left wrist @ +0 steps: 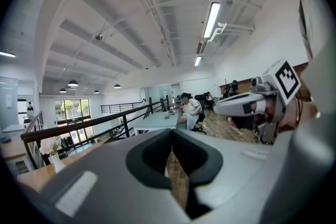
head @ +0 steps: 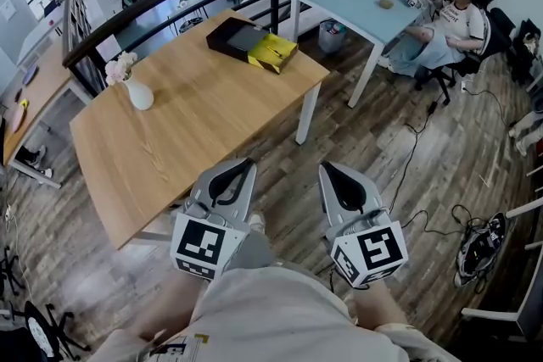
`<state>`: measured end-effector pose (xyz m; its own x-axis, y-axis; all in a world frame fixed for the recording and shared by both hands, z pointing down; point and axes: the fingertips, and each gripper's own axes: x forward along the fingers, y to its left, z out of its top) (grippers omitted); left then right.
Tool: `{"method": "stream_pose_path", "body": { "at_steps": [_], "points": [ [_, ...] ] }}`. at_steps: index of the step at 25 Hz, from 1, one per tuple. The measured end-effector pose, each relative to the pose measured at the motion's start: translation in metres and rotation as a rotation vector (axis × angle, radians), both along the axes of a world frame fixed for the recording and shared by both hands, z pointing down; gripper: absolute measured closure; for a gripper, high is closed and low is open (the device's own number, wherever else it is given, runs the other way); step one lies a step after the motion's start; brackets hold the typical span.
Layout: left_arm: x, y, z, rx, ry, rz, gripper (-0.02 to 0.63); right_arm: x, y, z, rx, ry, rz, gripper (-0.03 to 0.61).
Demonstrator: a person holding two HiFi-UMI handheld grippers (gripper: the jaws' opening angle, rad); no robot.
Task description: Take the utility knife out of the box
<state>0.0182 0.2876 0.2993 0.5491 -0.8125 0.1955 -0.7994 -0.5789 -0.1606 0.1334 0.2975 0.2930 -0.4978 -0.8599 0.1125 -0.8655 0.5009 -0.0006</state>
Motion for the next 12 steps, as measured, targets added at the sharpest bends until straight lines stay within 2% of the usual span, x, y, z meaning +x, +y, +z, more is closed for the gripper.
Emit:
{"method": "stream_pose_path", "body": {
  "at_steps": [12],
  "points": [
    [0.017, -0.067, 0.021, -0.018, 0.033, 0.057, 0.611, 0.01, -0.063, 0.024, -0.035, 0.06, 0.045, 0.578]
  ]
}}
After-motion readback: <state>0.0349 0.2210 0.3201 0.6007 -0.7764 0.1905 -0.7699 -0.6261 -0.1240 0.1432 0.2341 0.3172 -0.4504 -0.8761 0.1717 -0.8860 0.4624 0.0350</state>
